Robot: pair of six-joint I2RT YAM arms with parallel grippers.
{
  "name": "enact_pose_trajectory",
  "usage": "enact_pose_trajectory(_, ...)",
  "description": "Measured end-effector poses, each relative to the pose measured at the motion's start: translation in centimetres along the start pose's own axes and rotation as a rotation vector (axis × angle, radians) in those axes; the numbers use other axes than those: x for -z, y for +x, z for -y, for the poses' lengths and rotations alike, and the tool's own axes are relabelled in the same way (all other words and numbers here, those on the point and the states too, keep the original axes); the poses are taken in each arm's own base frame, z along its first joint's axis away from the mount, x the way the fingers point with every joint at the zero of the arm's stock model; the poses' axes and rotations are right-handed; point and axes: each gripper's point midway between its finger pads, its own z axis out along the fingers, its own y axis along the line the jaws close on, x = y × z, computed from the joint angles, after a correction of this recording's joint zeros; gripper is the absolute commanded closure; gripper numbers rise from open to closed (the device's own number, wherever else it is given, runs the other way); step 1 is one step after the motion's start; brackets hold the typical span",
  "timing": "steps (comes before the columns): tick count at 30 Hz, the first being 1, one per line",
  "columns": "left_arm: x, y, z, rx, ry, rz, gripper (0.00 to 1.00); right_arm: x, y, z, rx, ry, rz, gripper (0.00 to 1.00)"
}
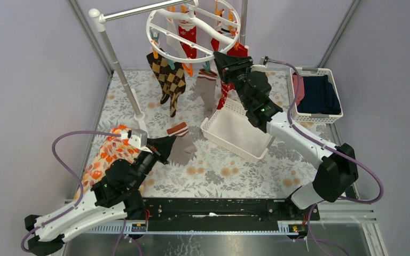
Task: Clip the socks to the hanger
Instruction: Rotate the hanger at the clothesline.
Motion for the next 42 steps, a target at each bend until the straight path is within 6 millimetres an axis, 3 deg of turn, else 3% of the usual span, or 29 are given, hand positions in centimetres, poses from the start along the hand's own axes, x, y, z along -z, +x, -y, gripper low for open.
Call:
enact_pose_trajectory(9,-0.3,0.8,0.2,-0.012,0.003,-0.027,1.0,-0.5,-4.4,0.4,-0.035,0.001,0.055,0.65)
enact_pose_trajectory(20,-0.4,0.2,0.5,0.006,0.012,-0.017,1.0,-1.1,-7.9,0.3,-0.066,-0.01,0.086,0.65)
enact_pose_trajectory(36,-0.7,0.6,1.0,0.002,0.028,-0.033,1.0,-1.2,-7.8,-0.7,-0.035,-0.055,0.017,0.59)
enact_pose_trajectory(42,-0.8,0.7,1.1,0.002,0.034,-0.036,1.0,-0.3,-7.4,-0.9,0.028,-0.074,-0.012,0.54)
